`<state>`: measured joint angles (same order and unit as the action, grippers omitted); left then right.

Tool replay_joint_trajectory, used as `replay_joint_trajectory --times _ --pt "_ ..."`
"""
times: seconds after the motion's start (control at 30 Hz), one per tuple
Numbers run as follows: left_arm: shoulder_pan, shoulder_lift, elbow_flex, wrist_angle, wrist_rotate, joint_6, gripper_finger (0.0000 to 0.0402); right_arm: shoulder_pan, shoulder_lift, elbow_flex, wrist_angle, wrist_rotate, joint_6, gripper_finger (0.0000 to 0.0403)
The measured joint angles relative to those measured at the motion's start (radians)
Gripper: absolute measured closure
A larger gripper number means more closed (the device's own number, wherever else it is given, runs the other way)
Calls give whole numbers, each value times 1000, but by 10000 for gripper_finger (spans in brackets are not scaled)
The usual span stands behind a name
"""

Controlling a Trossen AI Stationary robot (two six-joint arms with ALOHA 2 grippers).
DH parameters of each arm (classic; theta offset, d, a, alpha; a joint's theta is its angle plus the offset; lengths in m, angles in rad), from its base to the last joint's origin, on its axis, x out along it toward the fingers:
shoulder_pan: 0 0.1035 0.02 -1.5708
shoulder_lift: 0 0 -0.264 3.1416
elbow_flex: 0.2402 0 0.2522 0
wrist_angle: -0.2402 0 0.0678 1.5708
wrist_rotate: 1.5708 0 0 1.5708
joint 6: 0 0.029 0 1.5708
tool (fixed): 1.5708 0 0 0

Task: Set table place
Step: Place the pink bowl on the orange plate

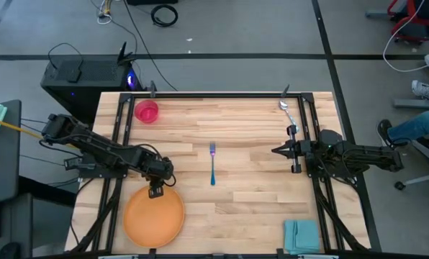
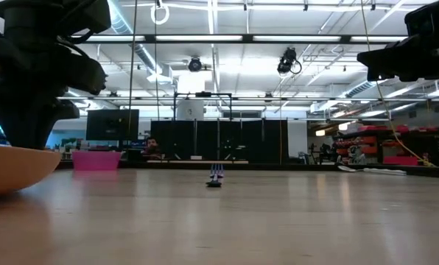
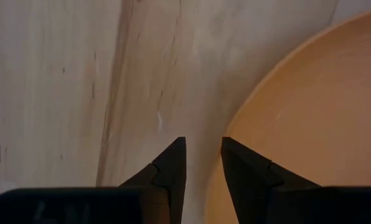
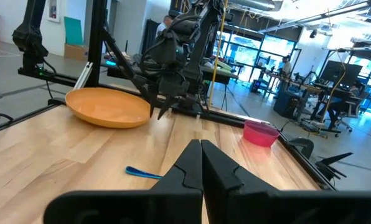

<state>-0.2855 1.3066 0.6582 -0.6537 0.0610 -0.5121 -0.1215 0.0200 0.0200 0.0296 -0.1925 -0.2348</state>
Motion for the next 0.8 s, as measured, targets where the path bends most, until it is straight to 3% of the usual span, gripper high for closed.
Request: replay_joint_trajectory --times 0.43,0.8 --pt "0 0 0 12 120 -2 307 0 0 0 0 0 0 400" --pt "0 2 0 16 121 -66 323 0 0 0 0 0 0 400"
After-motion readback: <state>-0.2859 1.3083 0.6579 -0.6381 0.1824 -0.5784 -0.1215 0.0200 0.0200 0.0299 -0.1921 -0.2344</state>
